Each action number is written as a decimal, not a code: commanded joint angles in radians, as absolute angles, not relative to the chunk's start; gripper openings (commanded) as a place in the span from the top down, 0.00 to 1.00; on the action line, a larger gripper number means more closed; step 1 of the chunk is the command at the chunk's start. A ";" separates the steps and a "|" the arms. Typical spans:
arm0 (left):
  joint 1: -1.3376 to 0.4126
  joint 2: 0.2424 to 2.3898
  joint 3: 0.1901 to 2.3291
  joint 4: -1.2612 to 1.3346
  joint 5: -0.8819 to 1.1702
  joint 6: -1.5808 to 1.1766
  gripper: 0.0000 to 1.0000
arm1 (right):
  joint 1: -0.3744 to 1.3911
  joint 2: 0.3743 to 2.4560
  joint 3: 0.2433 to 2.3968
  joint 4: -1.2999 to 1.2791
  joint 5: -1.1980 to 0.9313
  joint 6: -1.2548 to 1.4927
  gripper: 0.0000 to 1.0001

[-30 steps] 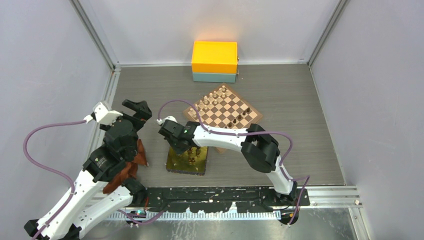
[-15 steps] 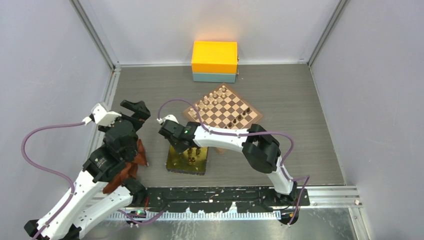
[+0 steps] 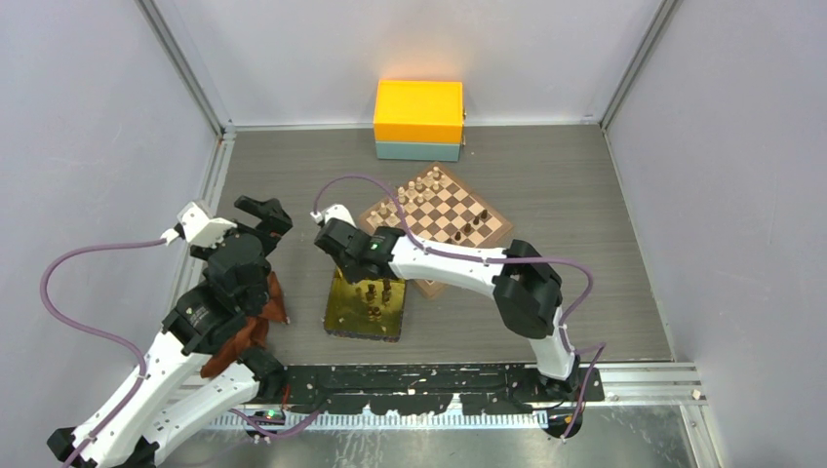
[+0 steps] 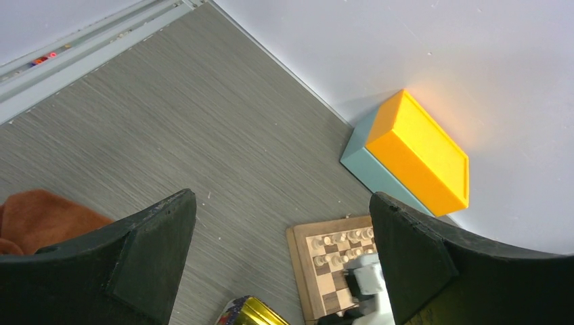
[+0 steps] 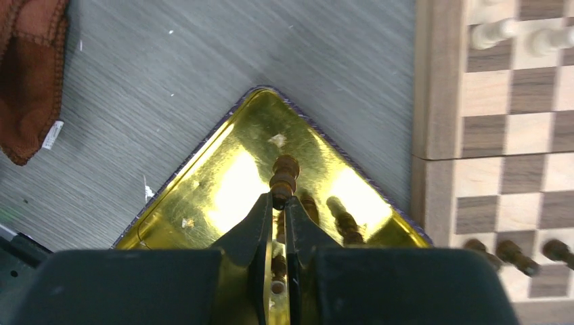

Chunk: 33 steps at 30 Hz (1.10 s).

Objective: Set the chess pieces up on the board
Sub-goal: Pick up the chess piece from the storage box, then place the chess piece on the chessboard.

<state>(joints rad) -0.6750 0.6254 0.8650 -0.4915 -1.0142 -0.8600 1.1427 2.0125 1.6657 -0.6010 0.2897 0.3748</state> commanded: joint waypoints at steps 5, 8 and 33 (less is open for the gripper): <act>-0.680 0.637 0.860 -0.503 -1.044 -0.890 0.00 | 1.076 1.763 1.636 -0.653 0.458 0.420 0.99; -0.680 0.641 0.854 -0.510 -1.035 -0.896 0.00 | 1.028 1.709 1.622 -0.699 0.510 0.452 0.99; -0.680 0.644 0.813 -0.522 -0.986 -0.910 0.00 | 0.434 1.538 1.353 -0.734 0.435 0.620 0.99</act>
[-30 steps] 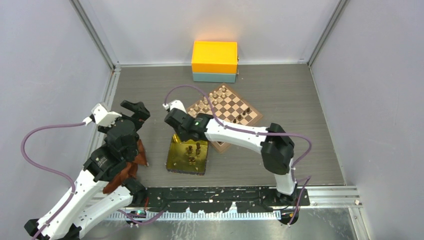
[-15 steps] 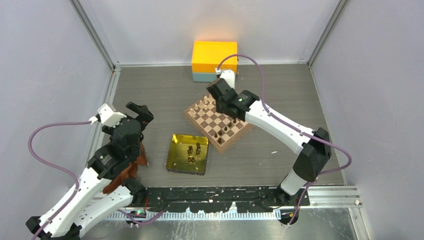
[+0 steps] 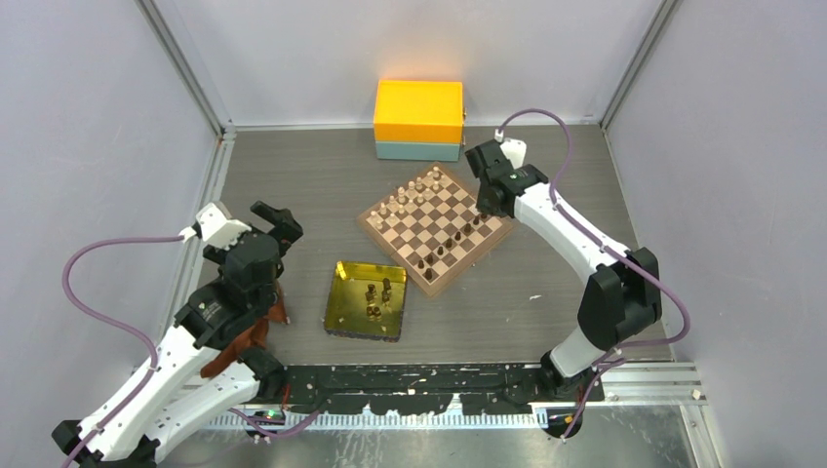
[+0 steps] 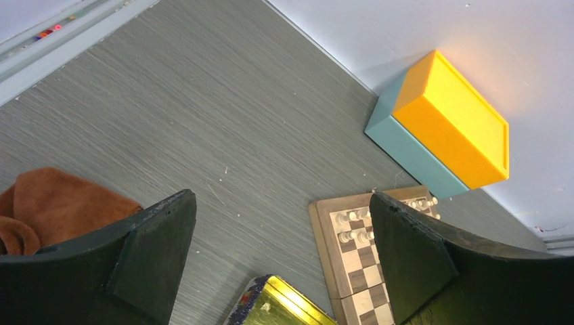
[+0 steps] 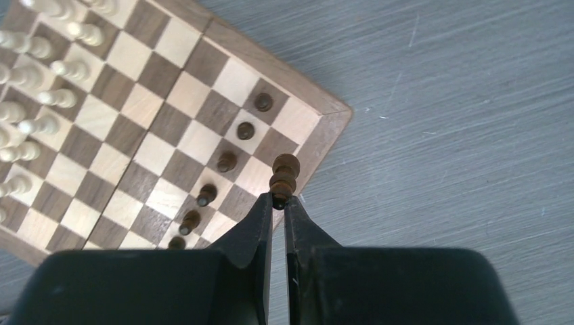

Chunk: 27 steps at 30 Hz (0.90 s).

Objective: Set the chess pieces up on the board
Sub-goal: Place the chess piece on the chessboard.

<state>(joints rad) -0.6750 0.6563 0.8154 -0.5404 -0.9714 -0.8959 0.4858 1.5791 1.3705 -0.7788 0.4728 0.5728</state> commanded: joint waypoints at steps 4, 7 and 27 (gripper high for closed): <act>-0.680 0.639 0.815 -0.522 -0.985 -0.907 0.00 | 0.369 1.550 1.326 -0.702 0.361 0.638 0.99; -0.680 0.637 0.818 -0.522 -0.983 -0.906 0.00 | 0.345 1.571 1.322 -0.696 0.339 0.646 0.99; -0.680 0.629 0.810 -0.522 -0.986 -0.905 0.00 | 0.295 1.740 1.372 -0.679 0.233 0.674 0.99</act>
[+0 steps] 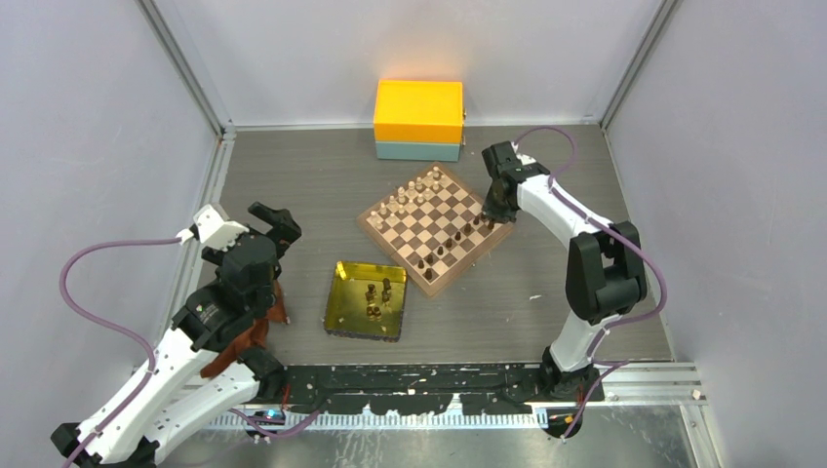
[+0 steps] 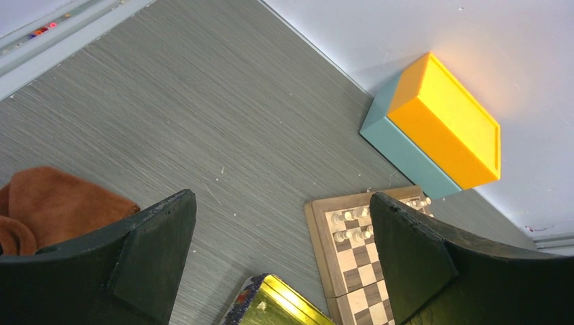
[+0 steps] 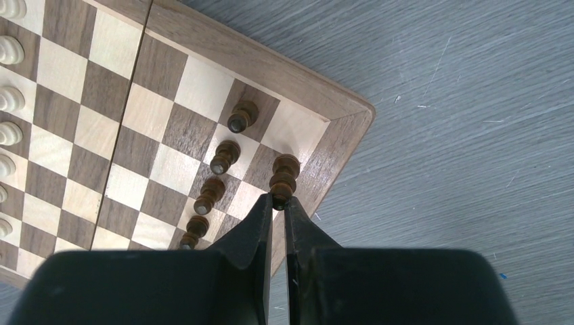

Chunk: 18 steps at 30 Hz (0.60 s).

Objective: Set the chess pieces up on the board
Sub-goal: Place the chess piece on the chessboard.

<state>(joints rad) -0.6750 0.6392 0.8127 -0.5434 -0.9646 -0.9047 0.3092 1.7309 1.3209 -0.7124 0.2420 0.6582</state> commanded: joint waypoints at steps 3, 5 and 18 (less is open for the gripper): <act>-0.680 0.630 0.808 -0.520 -0.986 -0.904 0.00 | 0.290 1.752 1.373 -0.678 0.234 0.670 0.99; -0.680 0.630 0.807 -0.520 -0.988 -0.902 0.00 | 0.284 1.760 1.374 -0.675 0.230 0.670 0.99; -0.680 0.632 0.807 -0.510 -0.990 -0.897 0.00 | 0.269 1.794 1.405 -0.682 0.215 0.661 0.99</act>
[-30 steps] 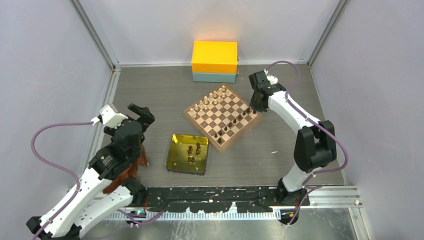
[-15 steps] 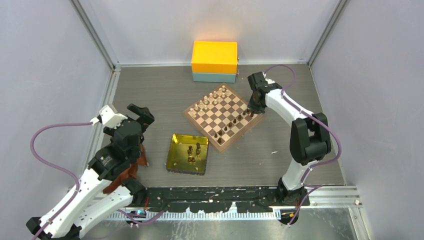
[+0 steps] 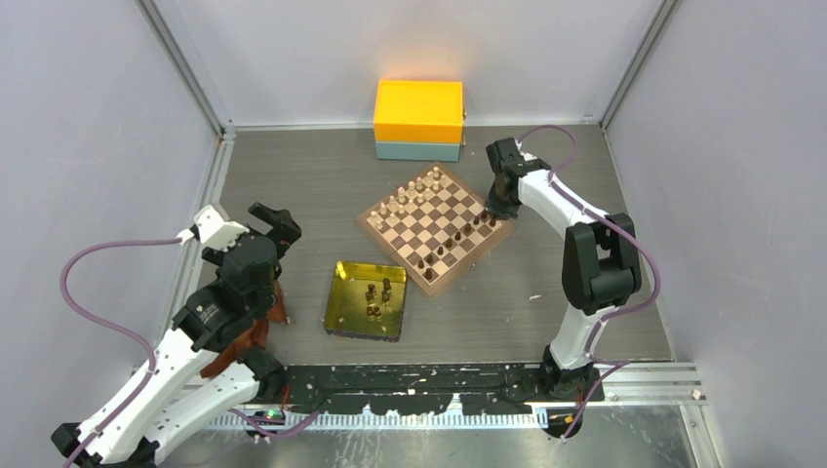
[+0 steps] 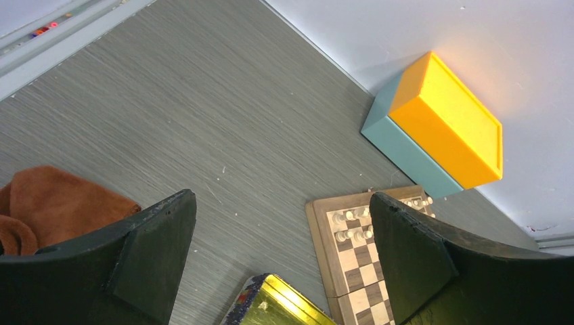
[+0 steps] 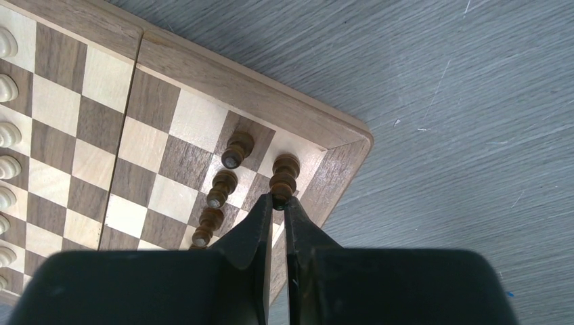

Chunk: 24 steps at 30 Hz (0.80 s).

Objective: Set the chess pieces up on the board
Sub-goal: Place the chess piece on the chessboard.

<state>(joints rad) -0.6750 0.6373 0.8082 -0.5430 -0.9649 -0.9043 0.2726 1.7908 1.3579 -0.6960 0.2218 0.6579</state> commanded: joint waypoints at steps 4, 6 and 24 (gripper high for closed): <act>-0.680 0.633 0.810 -0.509 -0.989 -0.896 0.00 | 0.268 1.796 1.402 -0.684 0.210 0.661 0.99; -0.680 0.634 0.810 -0.507 -0.987 -0.895 0.00 | 0.269 1.798 1.399 -0.684 0.206 0.661 0.93; -0.680 0.621 0.804 -0.511 -0.982 -0.891 0.00 | 0.269 1.780 1.390 -0.693 0.216 0.652 0.74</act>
